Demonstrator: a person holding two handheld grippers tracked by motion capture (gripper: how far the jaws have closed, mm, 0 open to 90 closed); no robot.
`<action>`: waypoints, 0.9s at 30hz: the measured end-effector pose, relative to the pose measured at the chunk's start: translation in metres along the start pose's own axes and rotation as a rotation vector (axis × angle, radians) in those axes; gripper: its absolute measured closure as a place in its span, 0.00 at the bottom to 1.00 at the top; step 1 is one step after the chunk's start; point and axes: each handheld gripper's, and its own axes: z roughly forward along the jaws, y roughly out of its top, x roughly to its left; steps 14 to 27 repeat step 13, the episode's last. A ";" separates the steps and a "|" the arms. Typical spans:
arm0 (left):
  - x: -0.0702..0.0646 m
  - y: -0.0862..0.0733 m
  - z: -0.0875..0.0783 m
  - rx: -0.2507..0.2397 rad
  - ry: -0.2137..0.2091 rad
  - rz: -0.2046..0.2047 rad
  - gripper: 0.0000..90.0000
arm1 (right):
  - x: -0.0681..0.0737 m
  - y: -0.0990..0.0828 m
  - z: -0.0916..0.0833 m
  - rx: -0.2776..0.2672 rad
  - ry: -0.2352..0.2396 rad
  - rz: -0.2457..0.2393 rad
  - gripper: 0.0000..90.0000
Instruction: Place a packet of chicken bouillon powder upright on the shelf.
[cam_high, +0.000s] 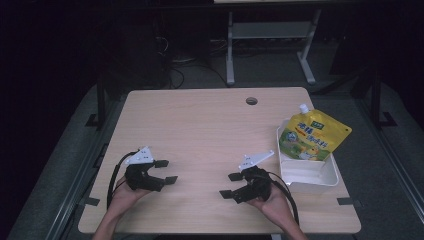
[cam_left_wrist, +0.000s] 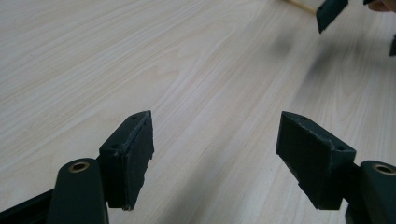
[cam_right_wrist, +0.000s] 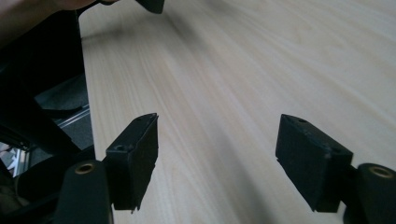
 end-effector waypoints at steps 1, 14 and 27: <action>0.000 -0.001 0.001 -0.001 0.001 -0.005 0.30 | 0.000 0.000 0.000 0.000 0.000 0.000 0.31; -0.003 -0.004 0.004 0.005 0.004 -0.018 0.29 | 0.009 -0.013 0.016 -0.003 0.021 0.002 0.32; -0.003 -0.004 0.004 0.005 0.004 -0.018 0.29 | 0.009 -0.013 0.016 -0.003 0.021 0.002 0.32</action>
